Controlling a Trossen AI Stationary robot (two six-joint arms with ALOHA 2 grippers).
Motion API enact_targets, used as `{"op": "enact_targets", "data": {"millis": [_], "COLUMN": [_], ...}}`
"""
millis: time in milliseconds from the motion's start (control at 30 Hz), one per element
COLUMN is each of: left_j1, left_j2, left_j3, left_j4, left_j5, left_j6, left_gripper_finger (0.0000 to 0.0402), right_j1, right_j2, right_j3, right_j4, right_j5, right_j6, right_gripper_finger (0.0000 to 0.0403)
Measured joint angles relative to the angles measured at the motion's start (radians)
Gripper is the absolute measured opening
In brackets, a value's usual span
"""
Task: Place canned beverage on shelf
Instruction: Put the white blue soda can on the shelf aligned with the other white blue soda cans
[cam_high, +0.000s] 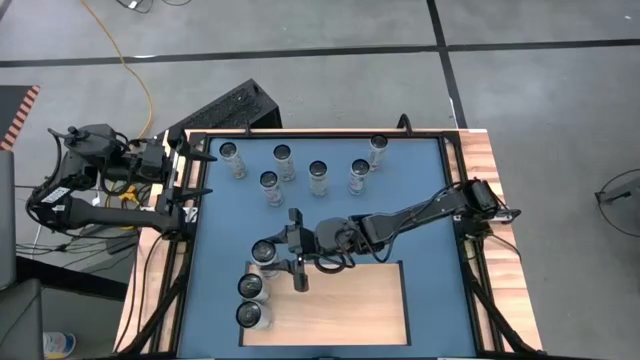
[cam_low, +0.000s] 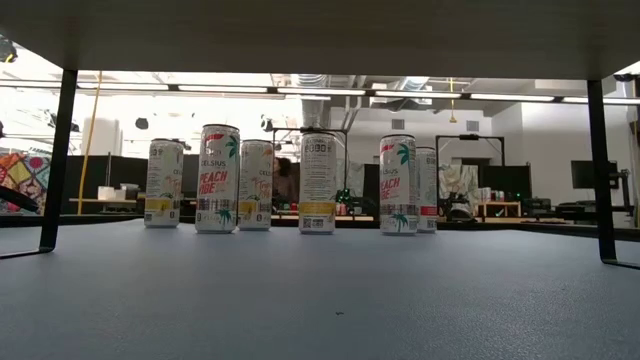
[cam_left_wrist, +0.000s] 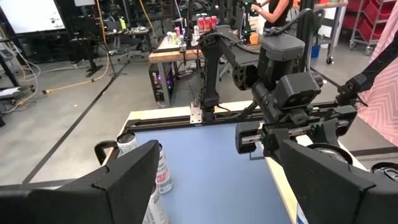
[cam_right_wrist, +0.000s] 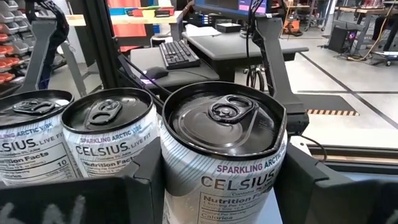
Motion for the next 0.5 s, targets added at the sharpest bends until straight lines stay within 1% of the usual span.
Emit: {"op": "enact_targets", "data": {"millis": [500], "left_j1": [0.000], "left_j2": [0.012], "left_j3": [0.000], "left_j4": [0.010], "left_j5": [0.001], "left_j6": [0.002], "left_gripper_finger": [0.0318], "right_j1": [0.000], "right_j2": [0.003], "right_j3": [0.000], "right_j4": [0.015], "right_j5": [0.000], "right_j6": [-0.002], "right_gripper_finger": [0.0201]}}
